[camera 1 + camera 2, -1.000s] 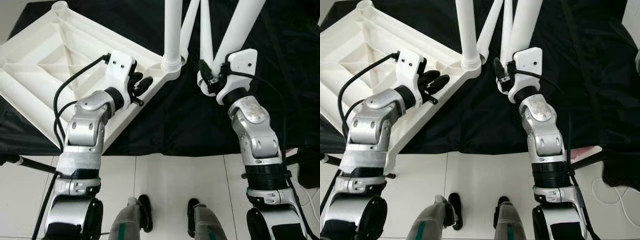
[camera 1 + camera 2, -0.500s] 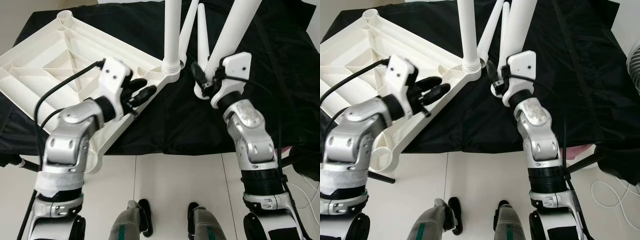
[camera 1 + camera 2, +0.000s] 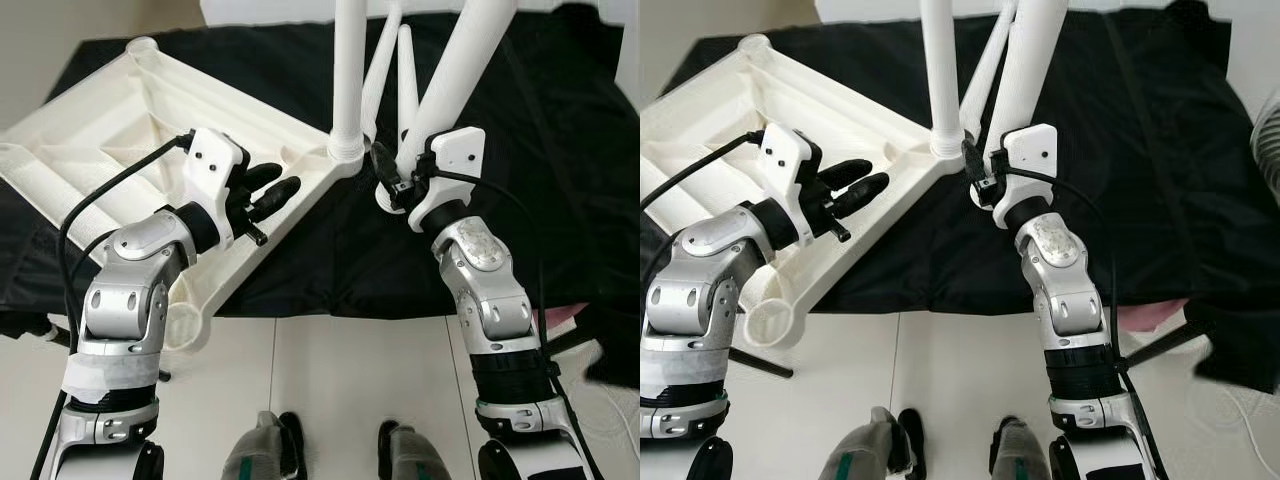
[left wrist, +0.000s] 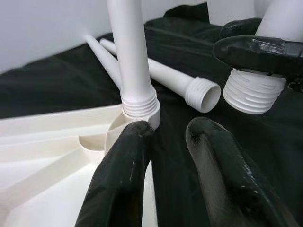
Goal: Building children table
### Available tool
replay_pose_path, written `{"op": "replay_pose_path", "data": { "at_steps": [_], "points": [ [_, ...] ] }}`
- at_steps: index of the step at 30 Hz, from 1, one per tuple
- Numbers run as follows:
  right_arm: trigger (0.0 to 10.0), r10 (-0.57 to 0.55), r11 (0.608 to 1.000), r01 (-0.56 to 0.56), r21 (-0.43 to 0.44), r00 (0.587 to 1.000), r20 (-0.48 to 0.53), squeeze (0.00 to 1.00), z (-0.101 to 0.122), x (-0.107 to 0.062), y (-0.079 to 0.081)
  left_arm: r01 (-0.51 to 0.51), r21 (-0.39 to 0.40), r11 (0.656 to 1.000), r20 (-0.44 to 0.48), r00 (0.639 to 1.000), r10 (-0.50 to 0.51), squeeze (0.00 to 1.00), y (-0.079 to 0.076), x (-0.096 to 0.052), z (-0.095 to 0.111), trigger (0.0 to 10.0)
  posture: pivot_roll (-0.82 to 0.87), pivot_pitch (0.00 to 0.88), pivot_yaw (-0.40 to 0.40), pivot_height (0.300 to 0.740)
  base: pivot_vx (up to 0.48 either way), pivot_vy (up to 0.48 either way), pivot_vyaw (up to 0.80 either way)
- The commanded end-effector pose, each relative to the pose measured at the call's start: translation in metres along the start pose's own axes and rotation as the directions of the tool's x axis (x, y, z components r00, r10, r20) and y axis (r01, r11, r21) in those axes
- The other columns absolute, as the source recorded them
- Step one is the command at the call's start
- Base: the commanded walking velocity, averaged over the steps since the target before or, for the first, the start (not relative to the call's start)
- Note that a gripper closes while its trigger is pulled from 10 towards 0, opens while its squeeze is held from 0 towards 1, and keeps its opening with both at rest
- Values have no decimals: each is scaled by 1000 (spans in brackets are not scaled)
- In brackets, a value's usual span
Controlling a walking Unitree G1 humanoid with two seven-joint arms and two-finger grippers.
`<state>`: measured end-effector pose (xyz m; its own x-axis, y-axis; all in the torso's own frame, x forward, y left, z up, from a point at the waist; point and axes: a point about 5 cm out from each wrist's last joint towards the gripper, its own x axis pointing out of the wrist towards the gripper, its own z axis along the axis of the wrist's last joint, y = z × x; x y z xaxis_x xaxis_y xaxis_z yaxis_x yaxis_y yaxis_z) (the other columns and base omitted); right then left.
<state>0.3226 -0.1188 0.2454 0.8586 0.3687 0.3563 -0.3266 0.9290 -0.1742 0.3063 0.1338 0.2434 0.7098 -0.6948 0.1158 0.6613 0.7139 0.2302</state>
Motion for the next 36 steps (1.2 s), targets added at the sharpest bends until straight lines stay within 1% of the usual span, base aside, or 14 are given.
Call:
{"op": "replay_pose_path", "data": {
  "at_steps": [1,4,5,7,8,10,12,13,14,17,23,30,33,36],
  "points": [
    [10000,12,1000,-12,9,1000,22,0,2,1,4,-106,17,994,-29,994,107,0,6,-5,-9,10000,-108,42,137,740,0,0,0],
    [10000,8,1000,-8,7,1000,21,0,1,1,3,-90,25,996,-34,995,91,0,5,-7,-12,10000,-108,42,137,740,0,0,0],
    [10000,4,1000,-4,3,1000,19,0,1,1,1,-29,41,999,-47,998,31,0,-1,-12,-18,10000,-108,42,137,740,0,0,0],
    [10000,4,1000,-4,3,1000,19,0,1,1,1,-29,41,999,-47,998,31,0,-1,-12,-18,10000,-108,42,137,740,0,0,0],
    [10000,1,1000,-1,-1,1000,16,0,0,0,0,54,50,997,-65,997,-51,0,-8,-18,-25,10000,-108,35,140,740,0,0,0],
    [10000,1,1000,-1,-1,1000,16,0,0,0,0,54,50,997,-65,997,-51,0,-8,-18,-25,10000,-108,35,140,740,0,0,0],
    [10000,-7,1000,7,-16,1000,11,0,-2,-3,-4,206,47,977,-145,970,-197,0,-15,-36,-42,10000,-115,33,151,740,0,0,0],
    [10000,-7,1000,7,-16,1000,11,0,-2,-3,-4,206,47,977,-145,970,-197,0,-15,-36,-42,10000,-115,33,151,740,0,0,0],
    [10000,-13,1000,13,-22,1000,9,0,-2,-4,-6,235,44,971,-159,961,-226,0,-13,-42,-46,10000,-115,33,151,740,0,0,0],
    [10000,-20,999,20,-27,1000,8,0,-3,-6,-8,241,28,970,-180,956,-232,0,-9,-47,-50,10000,-117,35,151,740,0,0,0],
    [10000,-33,999,33,-37,999,4,0,-4,-9,-11,234,72,970,-242,947,-211,0,12,-64,-60,10000,-119,33,150,740,0,0,0],
    [10000,-28,999,28,-41,1000,6,0,-4,-9,-11,229,95,969,-294,936,-192,0,23,-73,-70,10000,-115,34,146,740,0,0,0],
    [10000,-26,999,26,-48,1000,9,0,-3,-8,-12,205,92,974,-360,919,-160,0,33,-85,-87,10000,-113,47,145,740,0,0,0],
    [10000,-25,998,26,-51,1000,11,0,-2,-8,-13,173,86,981,-386,914,-128,0,39,-89,-96,10000,-113,56,144,740,0,0,0]
  ]
}}
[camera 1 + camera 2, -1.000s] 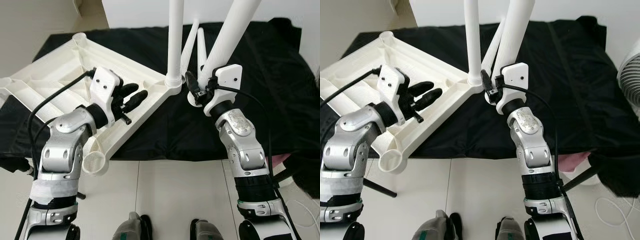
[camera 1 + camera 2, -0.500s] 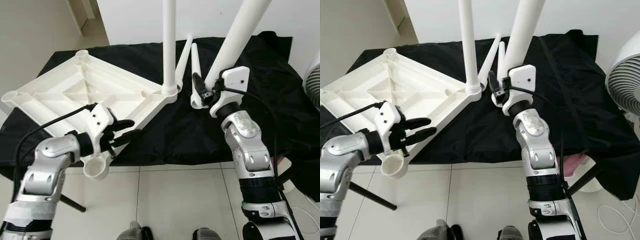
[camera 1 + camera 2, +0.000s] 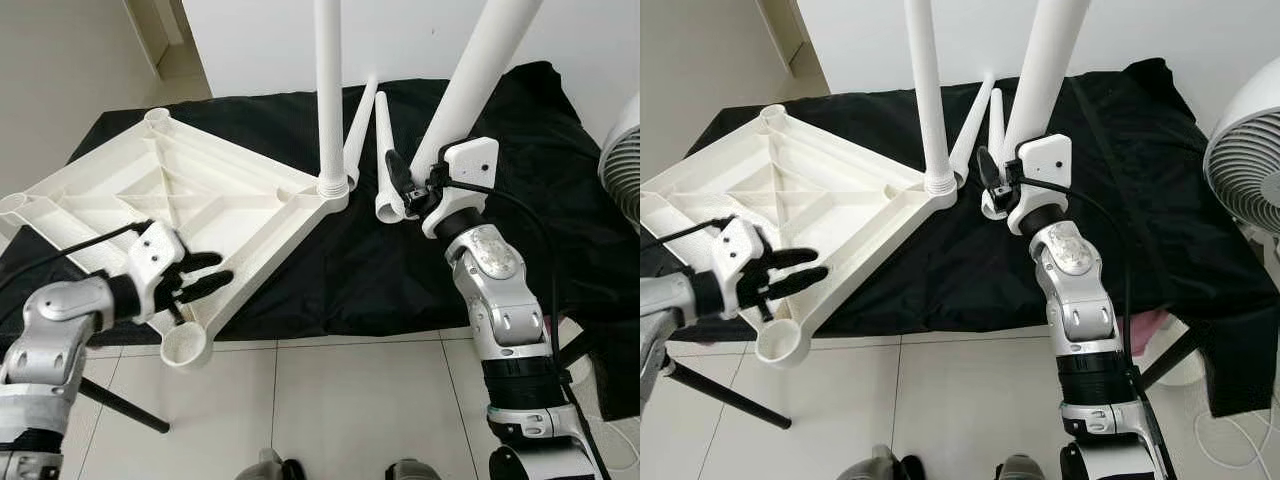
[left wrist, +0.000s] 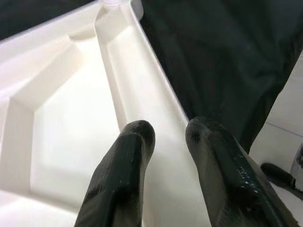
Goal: Building children table
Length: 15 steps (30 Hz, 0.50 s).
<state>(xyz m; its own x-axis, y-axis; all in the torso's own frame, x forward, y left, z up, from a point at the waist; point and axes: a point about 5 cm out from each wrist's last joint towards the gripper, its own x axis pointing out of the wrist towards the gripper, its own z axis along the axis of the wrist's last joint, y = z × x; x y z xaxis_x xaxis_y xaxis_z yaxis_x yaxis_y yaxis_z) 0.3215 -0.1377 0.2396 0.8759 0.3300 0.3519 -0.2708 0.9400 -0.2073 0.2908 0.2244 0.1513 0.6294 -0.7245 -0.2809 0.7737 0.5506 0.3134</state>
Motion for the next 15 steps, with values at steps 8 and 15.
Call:
{"op": "replay_pose_path", "data": {
  "at_steps": [8,15],
  "points": [
    [10000,13,1000,-13,6,1000,25,0,4,0,4,-96,-4,995,-47,994,96,0,12,-2,-14,10000,-115,70,144,740,0,0,0],
    [10000,7,1000,-7,10,1000,22,0,4,-1,5,-169,30,985,-126,977,171,0,25,-5,-30,10000,-119,81,149,740,0,0,0]
  ]
}}
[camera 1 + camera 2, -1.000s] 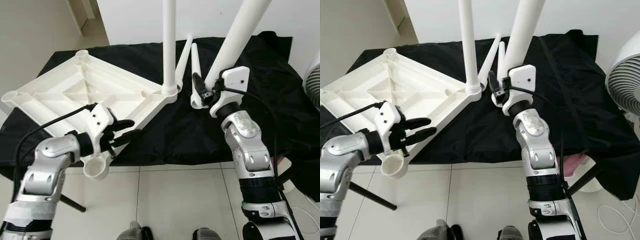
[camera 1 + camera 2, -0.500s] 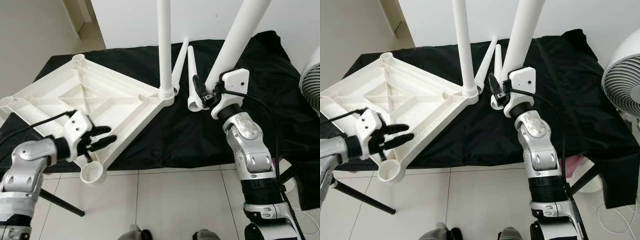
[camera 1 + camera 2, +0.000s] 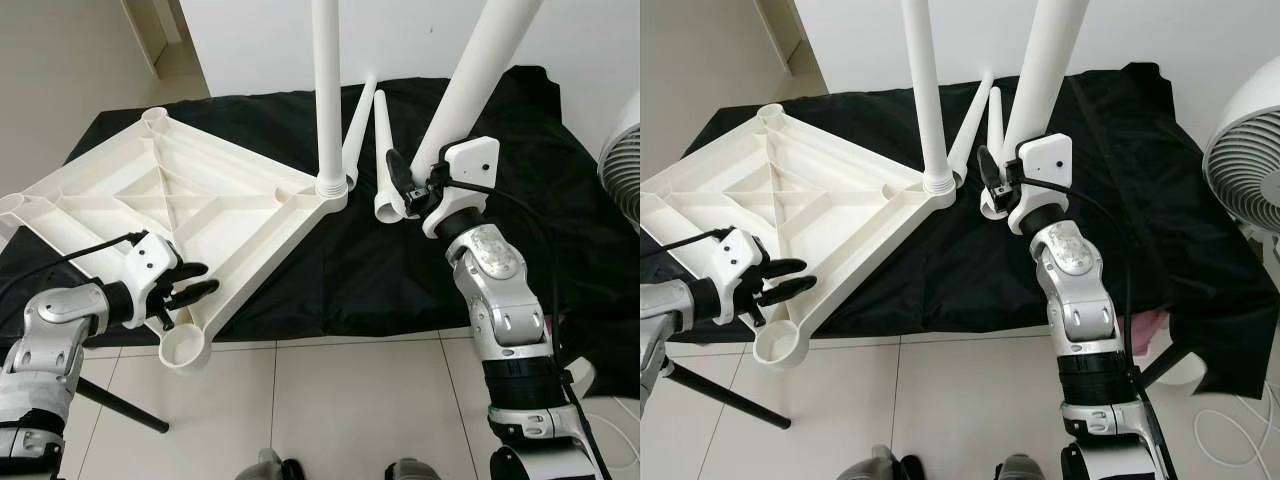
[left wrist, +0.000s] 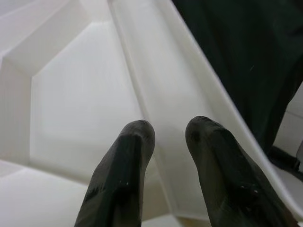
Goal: Building children table
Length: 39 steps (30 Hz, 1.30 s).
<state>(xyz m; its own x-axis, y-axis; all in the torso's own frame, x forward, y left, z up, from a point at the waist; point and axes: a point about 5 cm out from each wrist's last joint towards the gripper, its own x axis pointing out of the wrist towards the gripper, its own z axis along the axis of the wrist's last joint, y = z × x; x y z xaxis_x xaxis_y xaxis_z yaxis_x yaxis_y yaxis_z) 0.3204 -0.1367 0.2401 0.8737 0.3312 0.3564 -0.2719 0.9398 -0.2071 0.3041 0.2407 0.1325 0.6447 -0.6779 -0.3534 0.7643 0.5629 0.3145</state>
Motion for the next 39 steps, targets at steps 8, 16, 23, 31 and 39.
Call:
{"op": "replay_pose_path", "data": {
  "at_steps": [8,16,23,31,39],
  "points": [
    [10000,0,1000,0,5,1000,11,0,2,-3,3,-178,35,983,-81,980,181,1000,27,-21,-16,10000,-119,90,153,740,0,0,0],
    [10000,34,999,-34,6,999,3,0,-1,-6,8,-128,53,990,-55,990,131,0,32,-28,-11,10000,-111,96,155,740,0,0,0],
    [10000,83,997,-83,9,996,-8,0,-4,-9,16,-63,55,997,-66,996,66,0,35,-33,-9,10000,-106,98,152,740,0,0,0],
    [10000,97,995,-97,10,995,-15,0,-6,-9,18,-7,-12,1000,-78,997,6,0,43,-45,-8,10000,-99,105,149,740,0,0,0],
    [10000,102,995,-102,11,995,-23,0,-7,-11,19,13,15,1000,-148,989,-10,0,48,-56,-12,10000,-100,111,147,740,0,0,0]
  ]
}}
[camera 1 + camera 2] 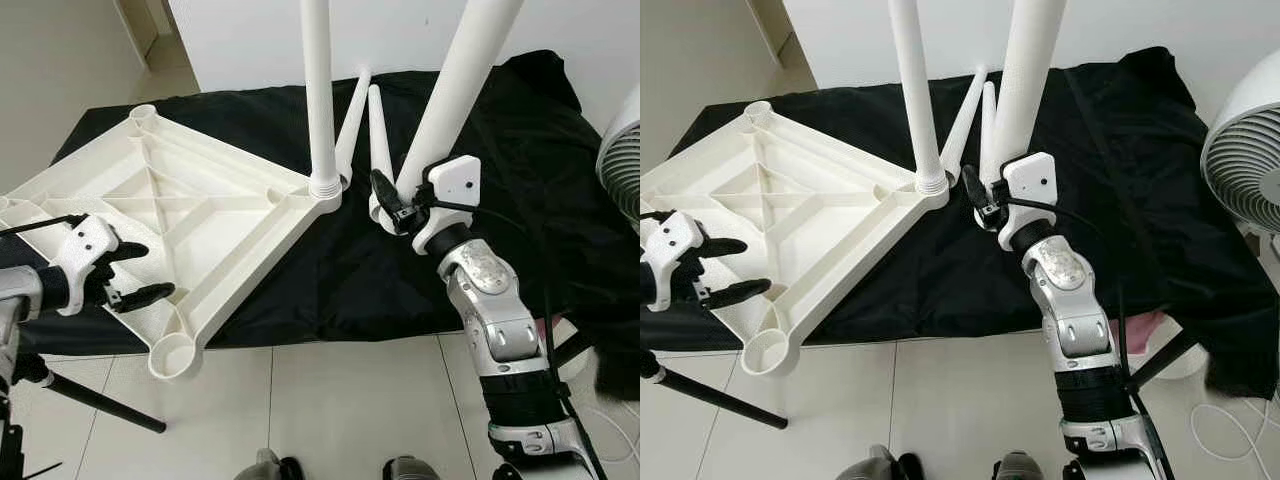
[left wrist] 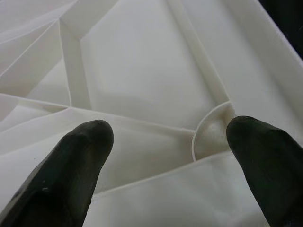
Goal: Building children table
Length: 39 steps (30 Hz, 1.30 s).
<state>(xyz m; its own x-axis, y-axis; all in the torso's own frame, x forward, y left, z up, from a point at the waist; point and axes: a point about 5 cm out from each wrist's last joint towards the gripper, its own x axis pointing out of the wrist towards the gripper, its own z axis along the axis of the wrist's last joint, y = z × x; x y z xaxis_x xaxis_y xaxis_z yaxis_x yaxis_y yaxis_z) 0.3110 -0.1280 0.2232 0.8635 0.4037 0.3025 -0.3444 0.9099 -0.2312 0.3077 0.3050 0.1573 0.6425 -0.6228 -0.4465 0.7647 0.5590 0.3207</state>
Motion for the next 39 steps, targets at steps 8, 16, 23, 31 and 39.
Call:
{"op": "replay_pose_path", "data": {
  "at_steps": [8,16,23,31,39],
  "points": [
    [10000,24,1000,-24,1,1000,10,0,3,-1,5,88,-9,996,-151,985,-88,0,-5,-17,-21,10000,-94,116,147,740,0,0,0],
    [10000,25,1000,-25,-3,1000,14,0,4,0,5,93,96,991,-222,973,-69,0,-6,-8,-23,10000,-98,115,144,740,0,0,0],
    [10000,24,1000,-24,-1,1000,11,0,4,-2,6,47,139,989,-197,980,-19,0,5,-5,-11,10000,-104,116,145,740,0,0,0],
    [10000,23,1000,-23,2,1000,5,0,2,-3,6,53,185,981,-214,977,-12,0,10,-10,-6,10000,-101,116,146,740,0,0,0],
    [10000,38,999,-38,9,999,10,0,2,1,10,135,250,959,-305,951,-54,0,-6,9,-22,10000,-83,115,140,740,0,0,0]
  ]
}}
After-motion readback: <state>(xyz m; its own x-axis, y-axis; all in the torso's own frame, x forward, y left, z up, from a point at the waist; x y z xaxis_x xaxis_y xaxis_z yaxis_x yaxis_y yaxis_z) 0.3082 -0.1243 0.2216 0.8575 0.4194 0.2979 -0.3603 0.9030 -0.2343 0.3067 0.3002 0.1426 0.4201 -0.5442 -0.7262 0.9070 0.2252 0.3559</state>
